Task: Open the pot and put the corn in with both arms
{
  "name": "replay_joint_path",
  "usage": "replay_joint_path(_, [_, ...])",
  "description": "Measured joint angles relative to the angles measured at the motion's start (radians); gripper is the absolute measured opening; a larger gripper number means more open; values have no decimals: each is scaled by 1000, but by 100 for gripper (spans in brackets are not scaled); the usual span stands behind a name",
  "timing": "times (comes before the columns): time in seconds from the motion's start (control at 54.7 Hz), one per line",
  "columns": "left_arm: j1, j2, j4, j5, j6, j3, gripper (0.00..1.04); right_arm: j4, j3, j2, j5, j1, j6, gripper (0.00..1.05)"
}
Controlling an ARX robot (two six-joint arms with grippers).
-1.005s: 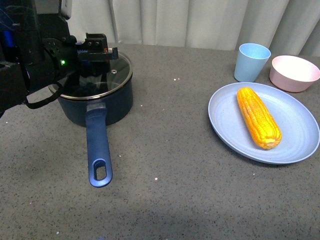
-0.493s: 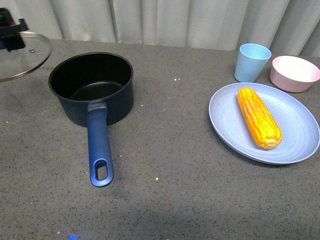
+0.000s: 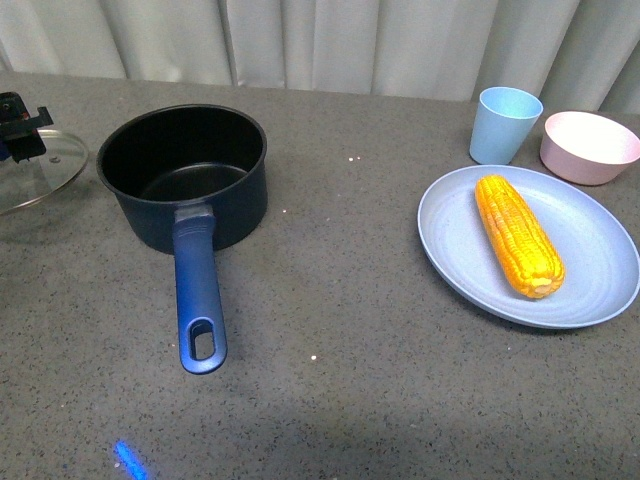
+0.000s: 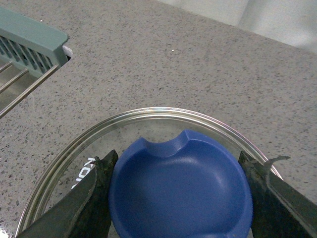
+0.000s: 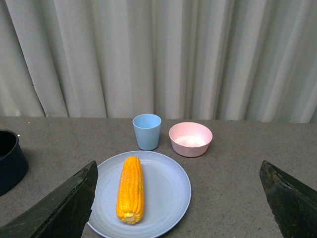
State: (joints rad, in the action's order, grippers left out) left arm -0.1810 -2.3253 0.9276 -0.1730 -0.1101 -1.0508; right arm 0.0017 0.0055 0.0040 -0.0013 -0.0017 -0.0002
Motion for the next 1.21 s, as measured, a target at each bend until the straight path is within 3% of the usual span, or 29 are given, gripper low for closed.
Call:
replay_joint_path(0.548, [-5,-59,-50,17,29,-44,65,0,0,0,0,0,0,96])
replay_joint_path(0.768, [-8,-29,-36,23,14,-18,100,0,0,0,0,0,0,96])
replay_joint_path(1.06, [-17,341,130,93,0,275,97,0,0,0,0,0,0,96])
replay_joint_path(1.151, [-8,460,322,334,65,439,76,0,0,0,0,0,0,96])
replay_joint_path(1.206, [12,528,341,336,82,520,63,0,0,0,0,0,0,96])
